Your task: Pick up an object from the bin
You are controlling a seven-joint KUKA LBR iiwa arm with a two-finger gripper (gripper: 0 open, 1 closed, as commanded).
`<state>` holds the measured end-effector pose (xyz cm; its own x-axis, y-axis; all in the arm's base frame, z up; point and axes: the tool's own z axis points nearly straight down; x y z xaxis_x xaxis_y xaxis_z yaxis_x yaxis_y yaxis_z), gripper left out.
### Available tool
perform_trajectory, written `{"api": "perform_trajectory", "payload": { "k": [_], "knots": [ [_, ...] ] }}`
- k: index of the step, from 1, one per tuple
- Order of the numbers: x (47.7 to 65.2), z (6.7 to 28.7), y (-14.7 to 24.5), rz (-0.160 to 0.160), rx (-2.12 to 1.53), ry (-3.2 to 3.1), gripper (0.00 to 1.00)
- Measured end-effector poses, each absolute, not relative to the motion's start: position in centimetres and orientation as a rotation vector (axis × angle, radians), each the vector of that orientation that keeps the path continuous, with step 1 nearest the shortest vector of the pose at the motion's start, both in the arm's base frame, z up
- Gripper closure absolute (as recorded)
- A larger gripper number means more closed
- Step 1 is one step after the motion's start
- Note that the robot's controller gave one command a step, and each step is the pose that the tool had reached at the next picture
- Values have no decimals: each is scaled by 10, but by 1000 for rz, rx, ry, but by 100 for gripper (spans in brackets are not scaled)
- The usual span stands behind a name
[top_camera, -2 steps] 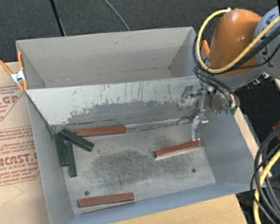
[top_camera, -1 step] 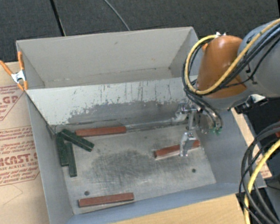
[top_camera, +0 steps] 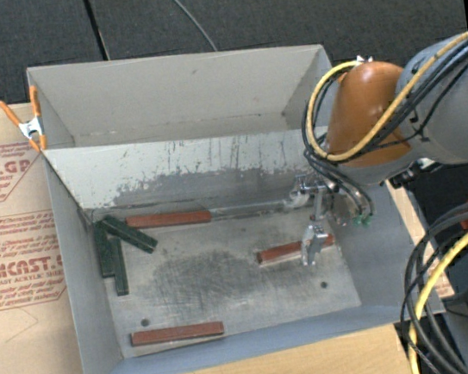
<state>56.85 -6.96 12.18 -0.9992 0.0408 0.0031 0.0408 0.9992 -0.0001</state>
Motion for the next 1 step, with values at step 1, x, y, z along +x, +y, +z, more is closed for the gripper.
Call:
{"api": "perform_trajectory", "payload": {
  "k": [1],
  "knots": [
    [556,117,-72,-1,-129,-3143,0]
  ]
}}
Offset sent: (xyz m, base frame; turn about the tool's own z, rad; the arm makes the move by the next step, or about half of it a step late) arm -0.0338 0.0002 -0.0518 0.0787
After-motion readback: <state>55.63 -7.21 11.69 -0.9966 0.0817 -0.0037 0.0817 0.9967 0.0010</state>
